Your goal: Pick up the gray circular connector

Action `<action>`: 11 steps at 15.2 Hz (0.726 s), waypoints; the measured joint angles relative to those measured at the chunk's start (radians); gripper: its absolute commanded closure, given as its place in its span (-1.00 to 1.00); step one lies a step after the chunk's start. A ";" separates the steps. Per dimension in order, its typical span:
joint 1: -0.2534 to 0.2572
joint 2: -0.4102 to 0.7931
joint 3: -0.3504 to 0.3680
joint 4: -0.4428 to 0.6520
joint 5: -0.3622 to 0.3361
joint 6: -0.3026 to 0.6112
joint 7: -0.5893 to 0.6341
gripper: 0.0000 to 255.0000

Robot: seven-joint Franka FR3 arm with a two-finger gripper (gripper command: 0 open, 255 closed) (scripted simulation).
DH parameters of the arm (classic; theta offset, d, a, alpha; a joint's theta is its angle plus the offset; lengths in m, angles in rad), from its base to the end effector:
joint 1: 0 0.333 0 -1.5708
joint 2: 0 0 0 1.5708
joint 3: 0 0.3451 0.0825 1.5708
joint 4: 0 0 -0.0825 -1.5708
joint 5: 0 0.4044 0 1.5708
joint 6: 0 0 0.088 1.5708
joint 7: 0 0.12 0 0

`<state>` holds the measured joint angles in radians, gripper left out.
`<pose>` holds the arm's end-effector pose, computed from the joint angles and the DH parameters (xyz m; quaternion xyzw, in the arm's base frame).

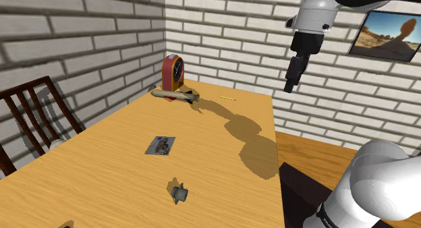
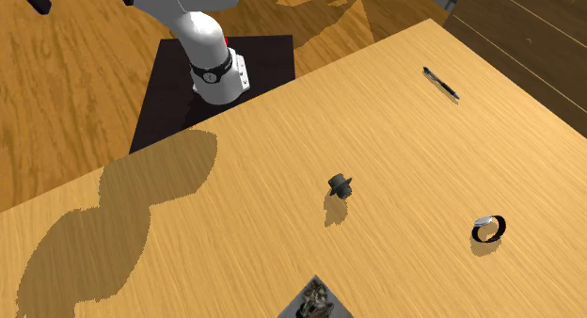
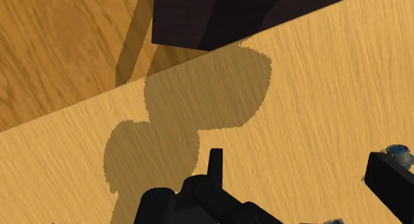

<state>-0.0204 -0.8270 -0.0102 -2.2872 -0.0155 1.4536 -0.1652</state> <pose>0.2817 -0.0120 0.6334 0.9977 0.0680 -0.0037 0.0036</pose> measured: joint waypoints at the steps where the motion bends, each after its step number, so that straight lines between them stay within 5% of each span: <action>1: 0.000 0.000 0.000 0.000 0.000 0.000 0.000 -1.00; 11: 0.047 0.091 0.145 -0.137 0.115 0.216 0.156 -1.00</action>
<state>0.0263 -0.7355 0.1350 -2.4237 0.0992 1.6701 -0.0089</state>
